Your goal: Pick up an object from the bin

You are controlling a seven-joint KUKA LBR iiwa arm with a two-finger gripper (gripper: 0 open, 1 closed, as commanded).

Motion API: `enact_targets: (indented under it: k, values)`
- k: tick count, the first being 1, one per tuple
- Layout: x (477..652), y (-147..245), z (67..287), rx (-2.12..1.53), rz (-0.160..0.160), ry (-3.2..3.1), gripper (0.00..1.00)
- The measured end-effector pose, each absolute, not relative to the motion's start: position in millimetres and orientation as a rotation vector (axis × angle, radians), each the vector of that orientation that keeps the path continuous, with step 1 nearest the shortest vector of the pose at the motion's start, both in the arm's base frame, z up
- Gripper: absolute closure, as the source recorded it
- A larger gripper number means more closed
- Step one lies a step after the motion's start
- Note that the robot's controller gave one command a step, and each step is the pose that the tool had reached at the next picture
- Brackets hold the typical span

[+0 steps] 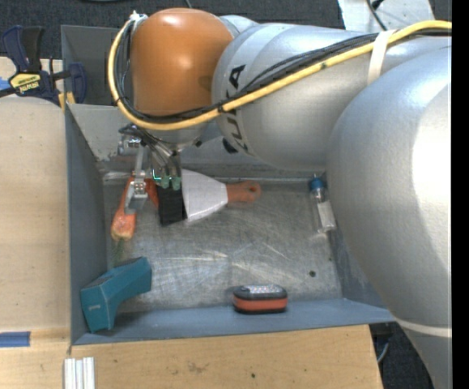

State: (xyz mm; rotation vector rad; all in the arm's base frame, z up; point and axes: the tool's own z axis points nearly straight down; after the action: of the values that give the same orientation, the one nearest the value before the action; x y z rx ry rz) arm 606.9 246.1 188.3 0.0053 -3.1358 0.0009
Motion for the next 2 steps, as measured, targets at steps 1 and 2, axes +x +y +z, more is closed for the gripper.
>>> enact_targets:
  k: [1,2]
  values:
    - [609.1,244.9,193.3,0.000,-0.002,-3.144,0.00]
    - [611.2,245.9,166.3,0.195,-0.005,-3.146,0.00]
